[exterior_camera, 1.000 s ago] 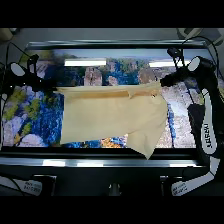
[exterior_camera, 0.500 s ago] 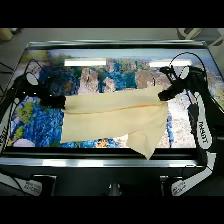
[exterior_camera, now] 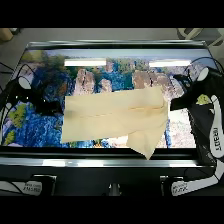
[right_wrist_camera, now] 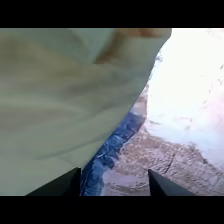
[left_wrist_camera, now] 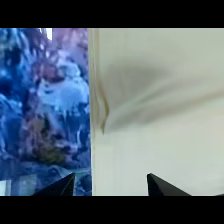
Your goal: Fold the shirts.
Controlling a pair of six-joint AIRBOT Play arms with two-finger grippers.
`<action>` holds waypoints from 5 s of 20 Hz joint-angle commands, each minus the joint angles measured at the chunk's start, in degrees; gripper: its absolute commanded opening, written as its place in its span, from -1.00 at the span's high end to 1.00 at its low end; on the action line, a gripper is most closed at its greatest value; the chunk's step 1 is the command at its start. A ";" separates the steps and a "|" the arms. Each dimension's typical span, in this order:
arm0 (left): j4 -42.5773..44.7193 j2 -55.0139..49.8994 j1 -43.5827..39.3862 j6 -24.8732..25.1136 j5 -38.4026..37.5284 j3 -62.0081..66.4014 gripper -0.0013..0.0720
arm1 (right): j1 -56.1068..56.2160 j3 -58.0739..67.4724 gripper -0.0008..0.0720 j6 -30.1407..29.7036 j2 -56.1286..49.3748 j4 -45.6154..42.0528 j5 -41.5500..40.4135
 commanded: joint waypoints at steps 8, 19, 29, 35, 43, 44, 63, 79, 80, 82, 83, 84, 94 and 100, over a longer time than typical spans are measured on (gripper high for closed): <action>-4.26 17.81 0.72 4.11 15.52 -34.95 -0.49 | -2.75 -31.19 -0.02 -7.76 16.79 4.24 -8.87; -7.23 17.49 -2.12 1.31 22.80 -34.97 0.90 | -2.75 -39.60 -0.34 -9.79 16.28 17.97 -19.50; -7.19 20.94 -1.92 4.98 22.25 -30.21 0.90 | -2.75 -33.79 0.92 -14.71 16.24 20.09 -20.33; -7.19 21.00 -2.10 3.21 24.72 -17.42 0.91 | -1.07 -12.74 0.93 -11.56 13.49 19.80 -22.82; -7.21 -5.92 -2.12 2.64 22.99 7.02 0.90 | 4.79 13.60 0.92 -5.38 -12.55 20.33 -31.28; -7.26 -8.70 -2.14 1.36 22.38 9.60 0.90 | 4.81 14.10 0.92 -4.68 -14.27 20.90 -32.63; -11.30 3.19 -7.13 -0.85 13.33 15.13 -1.00 | -3.54 14.75 -0.98 -6.84 -24.02 31.89 -13.75; -33.46 -14.95 -28.98 -0.63 35.47 14.88 0.90 | 3.93 14.75 0.92 -6.14 -0.42 41.18 0.17; -36.83 -16.94 -30.42 -0.35 36.28 14.88 0.90 | 4.92 14.75 0.92 -5.49 1.60 40.98 1.33; -42.49 -19.91 -33.55 2.51 38.18 14.88 0.90 | 6.64 14.75 0.92 -4.20 4.61 39.50 4.09; -46.01 -21.24 -35.47 4.15 39.23 14.91 0.90 | 7.23 14.75 0.92 -3.69 5.84 38.88 4.96; -49.92 -22.45 -37.42 5.84 40.13 14.91 0.90 | 7.54 14.75 0.92 -3.04 7.04 38.47 5.55; -37.94 -15.56 -28.30 10.40 36.46 14.99 0.91 | 9.18 14.75 0.92 -1.09 7.17 27.98 0.13; -25.86 6.19 -4.13 7.26 31.19 14.99 0.90 | 24.09 14.75 0.92 -1.95 -4.50 30.77 -11.89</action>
